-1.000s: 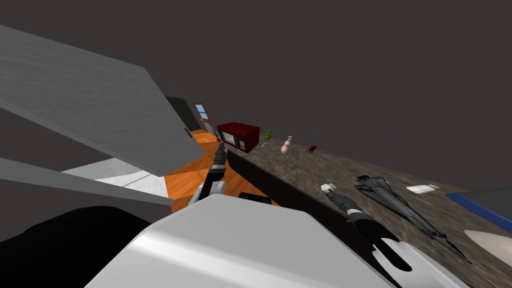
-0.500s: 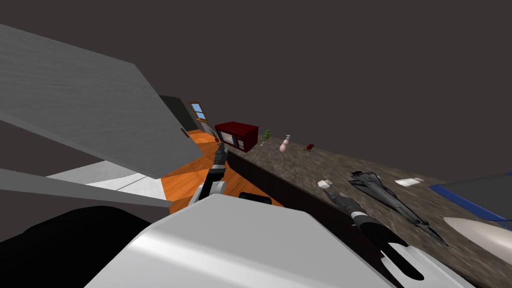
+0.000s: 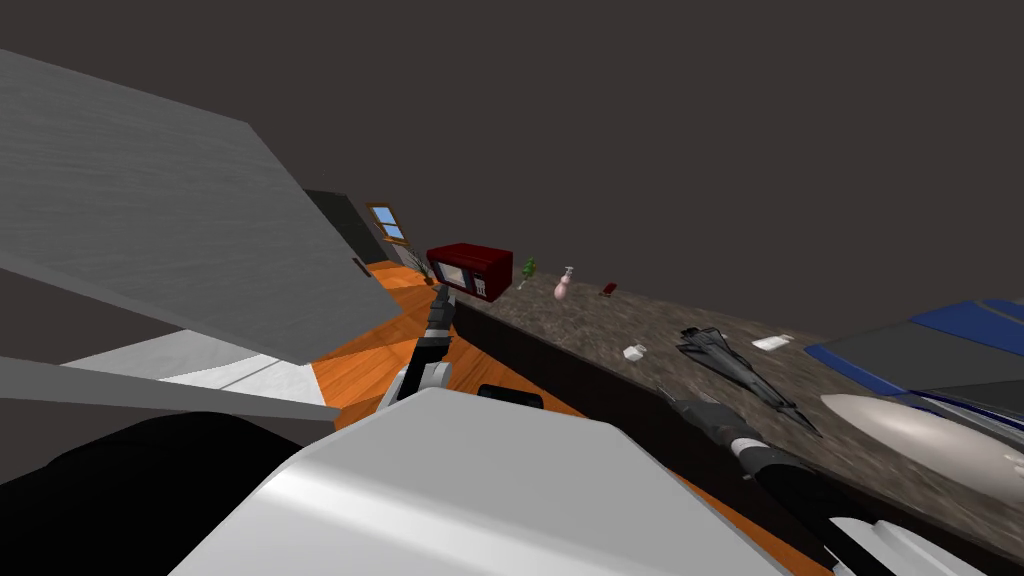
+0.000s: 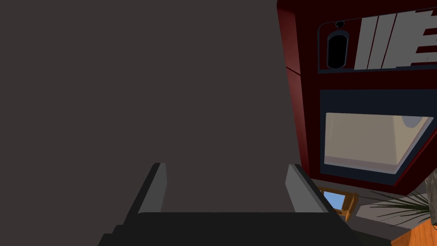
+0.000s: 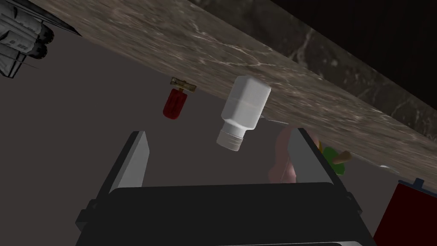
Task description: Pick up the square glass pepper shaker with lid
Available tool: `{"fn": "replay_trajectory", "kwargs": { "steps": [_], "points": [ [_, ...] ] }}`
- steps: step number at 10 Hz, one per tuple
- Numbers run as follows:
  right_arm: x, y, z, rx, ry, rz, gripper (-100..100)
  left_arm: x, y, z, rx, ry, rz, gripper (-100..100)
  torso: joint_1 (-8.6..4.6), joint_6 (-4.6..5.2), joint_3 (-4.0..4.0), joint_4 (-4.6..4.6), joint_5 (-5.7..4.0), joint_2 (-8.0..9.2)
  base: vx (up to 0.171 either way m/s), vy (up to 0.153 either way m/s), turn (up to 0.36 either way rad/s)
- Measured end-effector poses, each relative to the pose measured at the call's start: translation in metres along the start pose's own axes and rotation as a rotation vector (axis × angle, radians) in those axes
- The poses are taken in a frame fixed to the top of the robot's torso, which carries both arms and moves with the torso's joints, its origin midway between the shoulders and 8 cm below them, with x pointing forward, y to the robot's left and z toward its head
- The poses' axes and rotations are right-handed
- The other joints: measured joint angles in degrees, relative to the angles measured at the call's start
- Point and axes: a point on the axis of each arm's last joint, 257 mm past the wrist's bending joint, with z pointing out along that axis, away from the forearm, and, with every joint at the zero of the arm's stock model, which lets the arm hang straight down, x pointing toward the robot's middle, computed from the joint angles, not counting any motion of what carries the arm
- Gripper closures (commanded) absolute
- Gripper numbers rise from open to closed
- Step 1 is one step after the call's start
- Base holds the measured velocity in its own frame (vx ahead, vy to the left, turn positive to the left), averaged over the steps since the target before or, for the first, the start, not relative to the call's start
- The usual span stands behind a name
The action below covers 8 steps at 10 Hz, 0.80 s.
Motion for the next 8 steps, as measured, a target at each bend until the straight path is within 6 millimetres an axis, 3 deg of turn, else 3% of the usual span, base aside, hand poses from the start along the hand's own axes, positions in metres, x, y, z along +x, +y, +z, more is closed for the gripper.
{"fn": "replay_trajectory", "kwargs": {
  "steps": [8],
  "points": [
    [0.005,-0.022,-0.034,-0.096,0.1,-0.437,-100,0.0,0.0,0.0,0.0,0.0,0.0,0,-0.03,-0.04,-0.07,-0.02,-0.02,-0.13,-0.05,0.008,-0.04]
  ]
}}
